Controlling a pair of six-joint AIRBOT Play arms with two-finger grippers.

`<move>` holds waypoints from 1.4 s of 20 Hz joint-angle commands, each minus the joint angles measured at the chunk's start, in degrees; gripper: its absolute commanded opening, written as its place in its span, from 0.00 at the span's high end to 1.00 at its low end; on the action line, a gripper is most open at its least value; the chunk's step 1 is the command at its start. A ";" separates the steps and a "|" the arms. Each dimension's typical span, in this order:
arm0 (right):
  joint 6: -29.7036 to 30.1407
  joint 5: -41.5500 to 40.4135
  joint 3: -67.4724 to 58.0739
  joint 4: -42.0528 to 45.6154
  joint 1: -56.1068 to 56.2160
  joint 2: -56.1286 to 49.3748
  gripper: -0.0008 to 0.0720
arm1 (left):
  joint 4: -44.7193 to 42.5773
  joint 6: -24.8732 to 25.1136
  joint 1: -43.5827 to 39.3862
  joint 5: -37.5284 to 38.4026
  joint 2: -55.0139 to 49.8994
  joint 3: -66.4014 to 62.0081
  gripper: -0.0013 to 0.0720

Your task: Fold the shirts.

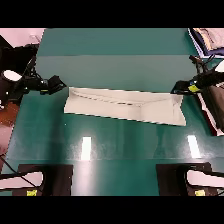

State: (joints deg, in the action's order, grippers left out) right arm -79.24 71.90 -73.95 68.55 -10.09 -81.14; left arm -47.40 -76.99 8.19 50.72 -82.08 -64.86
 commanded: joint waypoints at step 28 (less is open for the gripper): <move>25.73 8.48 12.74 -25.09 -16.81 -13.22 0.77 | 1.18 1.81 -22.97 13.25 -1.73 -2.21 0.95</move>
State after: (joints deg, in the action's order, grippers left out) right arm -54.37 78.85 -60.82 44.58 -28.56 -93.89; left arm -46.24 -74.70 -13.52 64.77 -83.79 -67.00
